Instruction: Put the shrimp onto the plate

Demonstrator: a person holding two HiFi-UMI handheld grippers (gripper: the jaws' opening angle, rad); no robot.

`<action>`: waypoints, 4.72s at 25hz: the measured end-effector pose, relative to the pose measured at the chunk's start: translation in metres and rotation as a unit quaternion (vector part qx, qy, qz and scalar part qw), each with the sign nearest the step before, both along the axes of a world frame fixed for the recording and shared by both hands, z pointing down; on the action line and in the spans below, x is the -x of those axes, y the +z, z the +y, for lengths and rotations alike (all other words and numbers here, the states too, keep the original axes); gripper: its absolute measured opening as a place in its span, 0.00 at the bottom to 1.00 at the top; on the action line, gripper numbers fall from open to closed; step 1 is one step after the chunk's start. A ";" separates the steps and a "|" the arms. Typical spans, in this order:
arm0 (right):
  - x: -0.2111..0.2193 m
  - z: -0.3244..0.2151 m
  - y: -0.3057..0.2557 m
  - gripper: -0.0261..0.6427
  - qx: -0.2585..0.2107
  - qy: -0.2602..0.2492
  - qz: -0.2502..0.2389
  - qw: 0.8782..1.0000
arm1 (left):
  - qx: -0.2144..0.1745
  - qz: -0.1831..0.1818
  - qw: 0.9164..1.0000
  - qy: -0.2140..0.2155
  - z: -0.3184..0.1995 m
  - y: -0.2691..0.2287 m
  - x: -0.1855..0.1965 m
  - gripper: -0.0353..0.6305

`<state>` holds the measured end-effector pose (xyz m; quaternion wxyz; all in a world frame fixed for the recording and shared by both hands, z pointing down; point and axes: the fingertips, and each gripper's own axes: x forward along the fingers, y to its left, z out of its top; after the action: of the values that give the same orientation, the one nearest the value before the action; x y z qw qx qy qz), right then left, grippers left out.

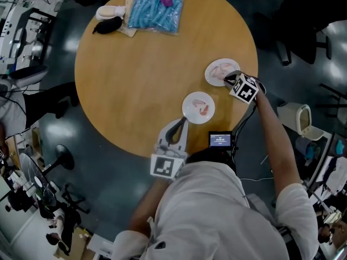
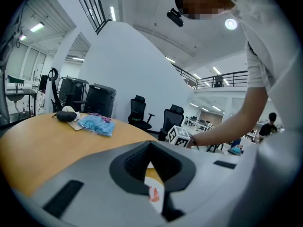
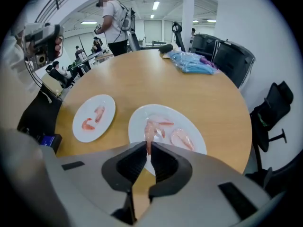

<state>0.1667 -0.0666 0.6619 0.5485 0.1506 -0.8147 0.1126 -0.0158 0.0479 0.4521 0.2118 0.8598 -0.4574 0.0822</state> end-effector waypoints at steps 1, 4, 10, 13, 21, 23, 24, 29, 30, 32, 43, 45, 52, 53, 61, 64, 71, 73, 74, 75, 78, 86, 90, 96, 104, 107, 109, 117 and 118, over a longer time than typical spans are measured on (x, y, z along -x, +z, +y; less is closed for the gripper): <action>0.004 0.004 -0.009 0.10 -0.006 0.005 -0.012 1.000 | -0.007 -0.002 1.000 0.003 0.001 0.001 0.001 0.06; 0.032 0.035 -0.035 0.10 -0.016 -0.004 -0.050 0.999 | -0.011 0.004 1.000 0.006 0.004 -0.003 0.002 0.06; 0.114 0.123 -0.022 0.10 0.035 -0.069 -0.085 0.993 | -0.021 -0.002 1.000 0.002 0.011 0.001 0.017 0.06; 0.135 0.138 -0.006 0.10 0.050 -0.086 -0.078 0.992 | -0.023 -0.004 1.000 0.001 0.018 0.001 0.023 0.06; 0.140 0.137 0.014 0.10 0.066 -0.097 -0.031 0.993 | -0.007 0.007 1.000 -0.011 0.027 -0.002 0.030 0.06; 0.138 0.135 0.010 0.10 0.063 -0.087 -0.031 0.994 | -0.008 0.006 1.000 -0.010 0.028 -0.002 0.033 0.06; 0.137 0.133 0.005 0.10 0.056 -0.080 -0.036 0.995 | -0.015 0.003 1.000 -0.008 0.028 0.000 0.034 0.06; 0.103 0.085 -0.023 0.10 -0.010 0.026 -0.068 0.997 | -0.029 0.003 1.000 -0.004 0.024 -0.001 0.033 0.06; 0.091 0.067 -0.024 0.10 -0.023 0.056 -0.066 0.996 | -0.026 0.005 1.000 -0.006 0.022 -0.002 0.033 0.06; 0.065 0.035 -0.020 0.10 -0.037 0.097 -0.051 0.993 | -0.013 0.010 1.000 -0.010 0.020 -0.001 0.030 0.06; 0.022 -0.017 0.011 0.14 -0.037 -0.011 0.036 0.999 | -0.004 -0.005 1.000 -0.021 0.009 0.008 0.026 0.06; 0.024 -0.016 0.016 0.17 -0.027 -0.038 0.045 0.998 | 0.000 -0.003 1.000 -0.024 0.005 0.008 0.025 0.06; 0.033 -0.015 0.022 0.14 -0.013 -0.094 0.054 0.994 | 0.002 -0.003 1.000 -0.019 -0.003 0.013 0.019 0.06; 0.034 -0.014 0.022 0.13 -0.013 -0.099 0.055 0.994 | 0.004 -0.001 1.000 -0.019 -0.004 0.012 0.018 0.06; 0.040 -0.009 0.006 0.08 -0.035 -0.079 0.033 0.996 | -0.006 0.002 1.000 -0.011 -0.001 0.011 0.020 0.06; 0.054 0.014 -0.020 0.08 -0.051 -0.086 0.009 0.995 | -0.012 0.004 1.000 -0.004 0.002 0.010 0.022 0.06; 0.120 0.140 -0.028 0.08 0.009 -0.153 -0.050 0.987 | -0.017 0.011 1.000 -0.001 0.010 0.004 0.031 0.06; 0.132 0.166 -0.017 0.08 0.037 -0.159 -0.057 0.985 | -0.017 0.014 1.000 0.001 0.016 0.006 0.033 0.06; 0.137 0.174 -0.012 0.08 0.047 -0.160 -0.058 0.984 | -0.017 0.015 1.000 0.003 0.019 0.007 0.034 0.06; 0.142 0.180 -0.008 0.08 0.055 -0.160 -0.058 0.984 | -0.016 0.015 1.000 0.004 0.021 0.007 0.035 0.06; 0.151 0.182 0.006 0.08 0.064 -0.152 -0.053 0.985 | -0.013 0.010 1.000 0.006 0.029 0.011 0.039 0.06; 0.158 0.167 0.020 0.08 0.082 -0.109 -0.056 0.989 | -0.012 0.006 1.000 -0.006 0.036 0.006 0.051 0.06; 0.158 0.167 0.017 0.08 0.097 -0.094 -0.065 0.989 | -0.014 0.008 1.000 -0.007 0.035 0.007 0.054 0.06; 0.143 0.177 0.005 0.18 0.108 -0.105 -0.062 0.987 | -0.011 0.016 1.000 0.004 0.029 0.009 0.041 0.06; 0.052 0.048 -0.019 0.18 0.003 0.079 -0.080 0.994 | -0.005 0.014 1.000 0.007 0.011 0.009 0.023 0.06; 0.007 -0.010 -0.002 0.18 -0.018 0.155 -0.044 0.987 | 0.001 0.004 1.000 0.004 0.007 0.012 0.021 0.06; -0.008 -0.030 0.011 0.18 -0.017 0.166 -0.028 0.986 | 0.005 -0.002 1.000 0.001 0.005 0.014 0.021 0.06; -0.015 -0.052 0.016 0.18 -0.032 0.120 0.012 0.992 | 0.011 -0.013 1.000 -0.016 -0.003 0.017 0.023 0.06; -0.015 -0.051 0.013 0.18 -0.028 0.127 0.008 0.992 | 0.015 -0.010 1.000 -0.018 -0.005 0.016 0.022 0.06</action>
<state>0.1814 -0.1180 0.6753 0.5319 0.2686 -0.7875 0.1574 -0.0378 0.0430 0.4683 0.2215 0.8471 -0.4739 0.0938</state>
